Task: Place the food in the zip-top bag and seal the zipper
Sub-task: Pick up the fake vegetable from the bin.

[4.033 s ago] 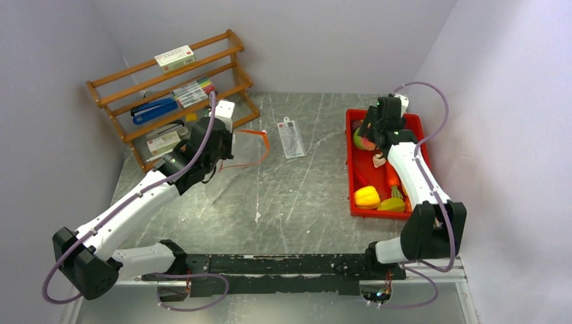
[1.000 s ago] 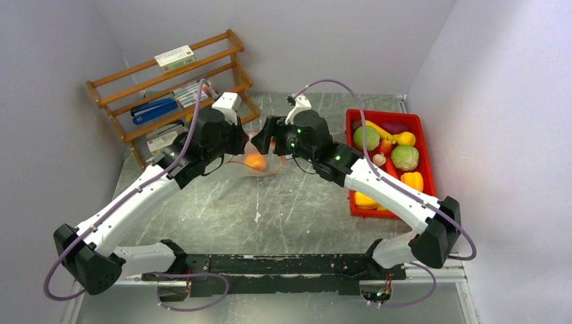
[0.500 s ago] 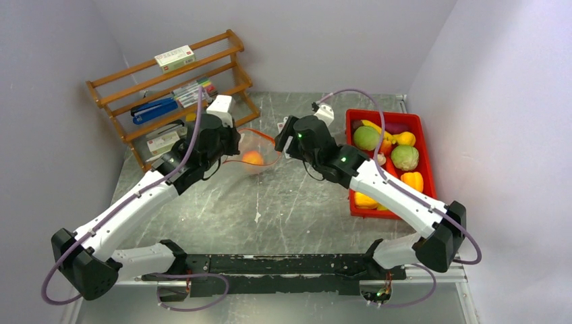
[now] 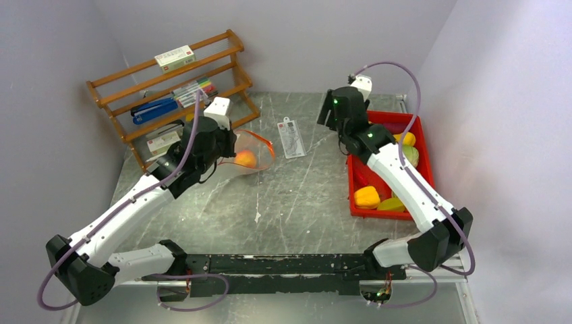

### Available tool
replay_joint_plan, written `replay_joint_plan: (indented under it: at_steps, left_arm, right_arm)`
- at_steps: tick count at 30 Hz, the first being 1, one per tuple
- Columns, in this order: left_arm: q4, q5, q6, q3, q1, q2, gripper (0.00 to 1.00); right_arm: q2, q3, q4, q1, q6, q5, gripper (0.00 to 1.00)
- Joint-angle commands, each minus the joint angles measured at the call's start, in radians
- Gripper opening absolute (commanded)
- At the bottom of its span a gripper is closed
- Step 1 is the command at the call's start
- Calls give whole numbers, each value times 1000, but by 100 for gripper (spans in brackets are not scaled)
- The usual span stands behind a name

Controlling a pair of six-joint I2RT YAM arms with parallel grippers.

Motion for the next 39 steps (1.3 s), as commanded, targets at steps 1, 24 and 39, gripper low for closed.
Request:
replay_joint_plan:
  at_steps: [1,24,39]
  left_arm:
    - [-28,-18,22,-24,-7,-34,7]
    - [16,34,63,-102,-7,-60,7]
    - [12,40,72,-104,-6,-57,7]
  right_arm:
    - [-6,-4,-71,-72,-24,53,66]
    - [-20,-417,63,-437,249,141,54]
    - [111,-537,347,-585,239,3,54]
